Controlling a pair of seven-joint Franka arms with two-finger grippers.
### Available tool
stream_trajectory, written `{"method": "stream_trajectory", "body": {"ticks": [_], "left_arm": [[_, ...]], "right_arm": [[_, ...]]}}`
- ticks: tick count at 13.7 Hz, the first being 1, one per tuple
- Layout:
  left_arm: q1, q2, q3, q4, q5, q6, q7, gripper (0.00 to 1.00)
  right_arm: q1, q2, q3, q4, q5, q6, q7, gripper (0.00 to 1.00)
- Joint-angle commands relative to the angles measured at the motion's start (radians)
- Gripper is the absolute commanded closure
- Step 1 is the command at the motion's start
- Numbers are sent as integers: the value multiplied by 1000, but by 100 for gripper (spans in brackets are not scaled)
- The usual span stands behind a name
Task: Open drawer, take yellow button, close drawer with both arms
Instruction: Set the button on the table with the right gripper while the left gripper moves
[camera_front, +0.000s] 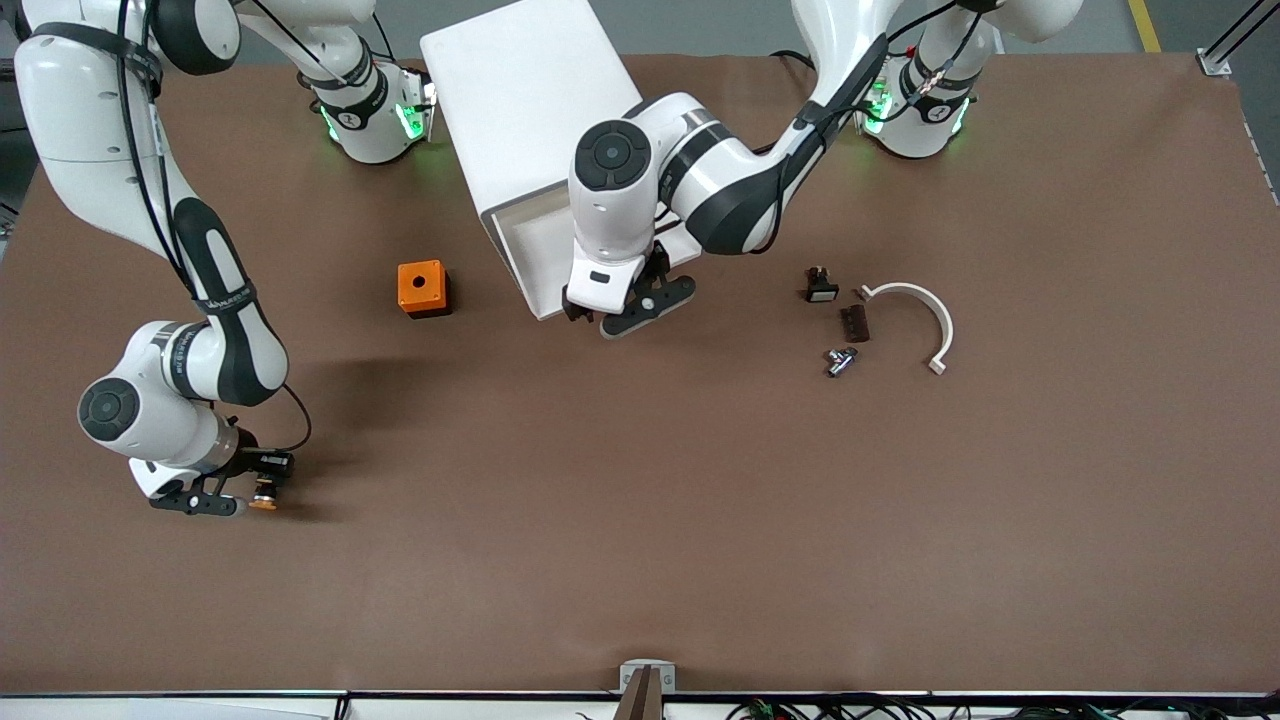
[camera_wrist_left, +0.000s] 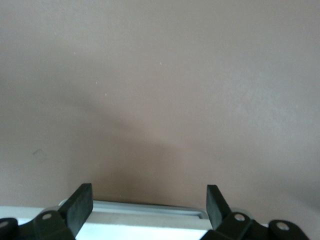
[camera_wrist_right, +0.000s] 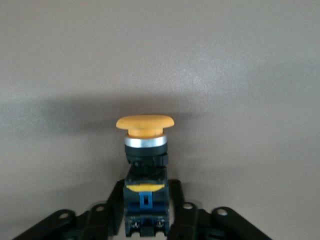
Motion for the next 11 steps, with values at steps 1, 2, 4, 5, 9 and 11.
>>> {"method": "stream_trajectory", "body": {"ticks": [1,2,4,5,9,11], "left_arm": [[-3,-30,-22,-41,4,16,7,0],[-3,-27,-35,-41,4,16,4,0],[-3,-26,-55,-42,-11,13,-1,0],[-3,-26,-58,-42,-42,13,4,0],[-4,-23,-62,-42,-128,13,5,0],[-4,-15,-72,-42,-165,11,5,0]], "right_arm": [[-20,10,20,36,-2,-13,-11,0],[-16,4,22,36,-4,-19,-14,0],[-13,-53,23,36,-4,-106,-19,0],[-10,-87,25,36,-4,-170,-16,0],[16,-326,25,36,-4,-506,-7,0],[37,-436,25,35,-4,-617,3,0]]}}
